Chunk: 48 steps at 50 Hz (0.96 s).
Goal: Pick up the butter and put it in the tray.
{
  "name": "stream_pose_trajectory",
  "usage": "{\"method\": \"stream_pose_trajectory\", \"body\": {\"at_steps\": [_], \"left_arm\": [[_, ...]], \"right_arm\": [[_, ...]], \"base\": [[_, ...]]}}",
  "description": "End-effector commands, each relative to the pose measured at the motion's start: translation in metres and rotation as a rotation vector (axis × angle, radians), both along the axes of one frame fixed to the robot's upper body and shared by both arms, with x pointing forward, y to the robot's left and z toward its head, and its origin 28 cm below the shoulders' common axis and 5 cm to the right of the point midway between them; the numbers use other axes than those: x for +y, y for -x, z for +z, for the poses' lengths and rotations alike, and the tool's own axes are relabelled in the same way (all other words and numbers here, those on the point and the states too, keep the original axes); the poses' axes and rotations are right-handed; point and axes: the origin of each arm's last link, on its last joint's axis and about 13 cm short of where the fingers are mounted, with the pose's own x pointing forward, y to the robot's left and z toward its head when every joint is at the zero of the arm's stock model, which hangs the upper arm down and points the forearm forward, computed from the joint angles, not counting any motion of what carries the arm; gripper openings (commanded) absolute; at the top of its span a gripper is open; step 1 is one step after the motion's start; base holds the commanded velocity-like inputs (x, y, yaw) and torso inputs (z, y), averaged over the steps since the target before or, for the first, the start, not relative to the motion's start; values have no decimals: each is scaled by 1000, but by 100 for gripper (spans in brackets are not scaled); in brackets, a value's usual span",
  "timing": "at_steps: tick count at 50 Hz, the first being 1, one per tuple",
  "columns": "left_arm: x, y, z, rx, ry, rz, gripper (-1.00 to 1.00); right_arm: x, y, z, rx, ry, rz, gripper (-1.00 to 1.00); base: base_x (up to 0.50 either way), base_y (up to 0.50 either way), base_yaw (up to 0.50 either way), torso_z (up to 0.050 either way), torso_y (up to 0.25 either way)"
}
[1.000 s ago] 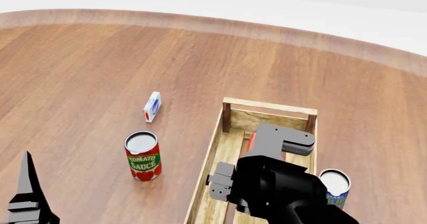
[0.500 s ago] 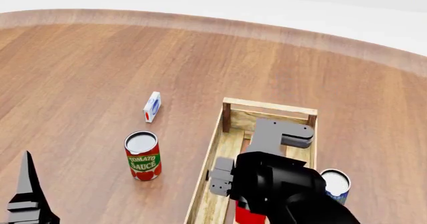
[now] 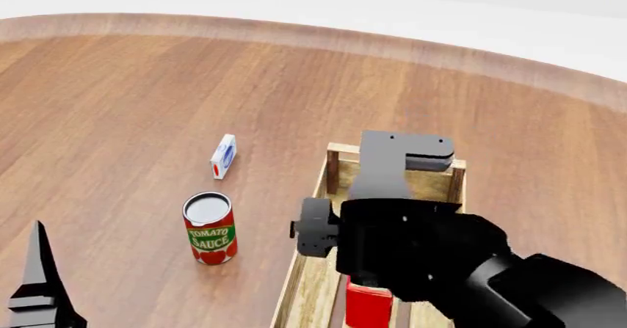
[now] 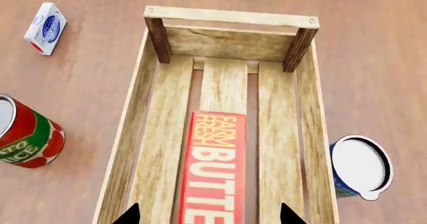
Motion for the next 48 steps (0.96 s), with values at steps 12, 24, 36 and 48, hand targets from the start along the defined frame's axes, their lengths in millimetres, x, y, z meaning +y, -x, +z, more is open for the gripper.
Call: {"method": "stream_pose_trajectory", "body": {"at_steps": [12,24,36,48], "left_arm": [[-2,0,1,-11,15,-34,100],[-11,-7,-17,30,-18,-62,100],[-14,-6,-18,34,-24,-76,100],[-15,-6,-22,42,-21,-86,100]], "right_arm": [[-3,93,4,-908,239,221,100],[-13,140,-42,-1097,375,137,100],[-17,167,-72,-1084,423,108,100],[-14,192,-86,-1066,454,115,100]], "base": [[0,0,0,0,0],[0,0,0,0,0],[0,0,0,0,0],[0,0,0,0,0]]}}
